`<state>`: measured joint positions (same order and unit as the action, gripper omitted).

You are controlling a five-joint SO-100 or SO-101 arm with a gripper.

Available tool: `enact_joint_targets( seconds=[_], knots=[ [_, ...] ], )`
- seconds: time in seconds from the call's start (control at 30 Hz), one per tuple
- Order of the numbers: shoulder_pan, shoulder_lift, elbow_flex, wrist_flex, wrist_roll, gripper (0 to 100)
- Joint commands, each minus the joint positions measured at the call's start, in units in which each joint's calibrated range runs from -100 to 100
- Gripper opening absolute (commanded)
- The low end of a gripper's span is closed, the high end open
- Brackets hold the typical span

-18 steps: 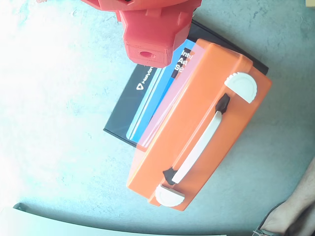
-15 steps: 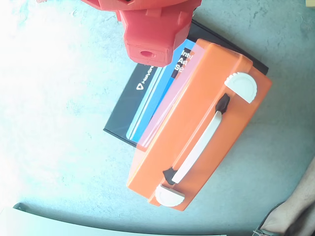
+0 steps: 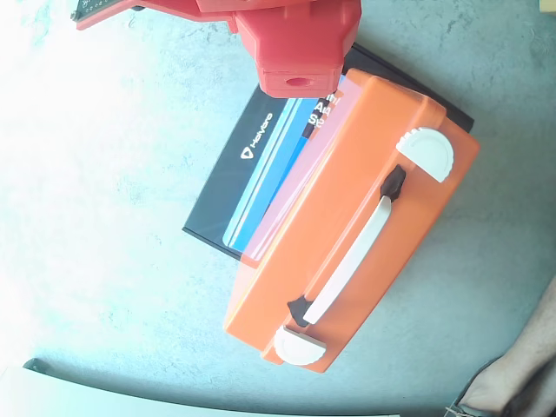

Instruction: Grab the white handle of the orange box

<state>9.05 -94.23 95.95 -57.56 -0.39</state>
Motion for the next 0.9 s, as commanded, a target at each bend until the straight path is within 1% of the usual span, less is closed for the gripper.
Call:
enact_joint_targets(
  seconds=[0.0, 0.1, 0.2, 0.33, 0.37, 0.43, 0.5, 0.67, 0.73, 0.87],
  knots=[
    [3.46, 0.64, 0.59, 1.21, 2.77, 8],
    [5.94, 0.55, -1.00, 5.27, 4.54, 19],
    [8.34, 0.72, -1.89, 10.09, 5.28, 24],
    [11.05, 0.72, -0.73, 14.32, 4.75, 23],
    [11.60, 0.81, -0.47, 16.95, 4.54, 22],
    [13.22, 0.81, -0.65, 23.80, 2.30, 21],
    [14.70, 0.81, -1.00, 28.20, 0.52, 21],
    [18.88, 0.72, -1.62, 32.85, -0.99, 20],
    [20.12, 0.89, -3.84, 35.90, -2.45, 21],
    [20.04, 5.19, -11.19, 42.83, -2.72, 21]
  ],
)
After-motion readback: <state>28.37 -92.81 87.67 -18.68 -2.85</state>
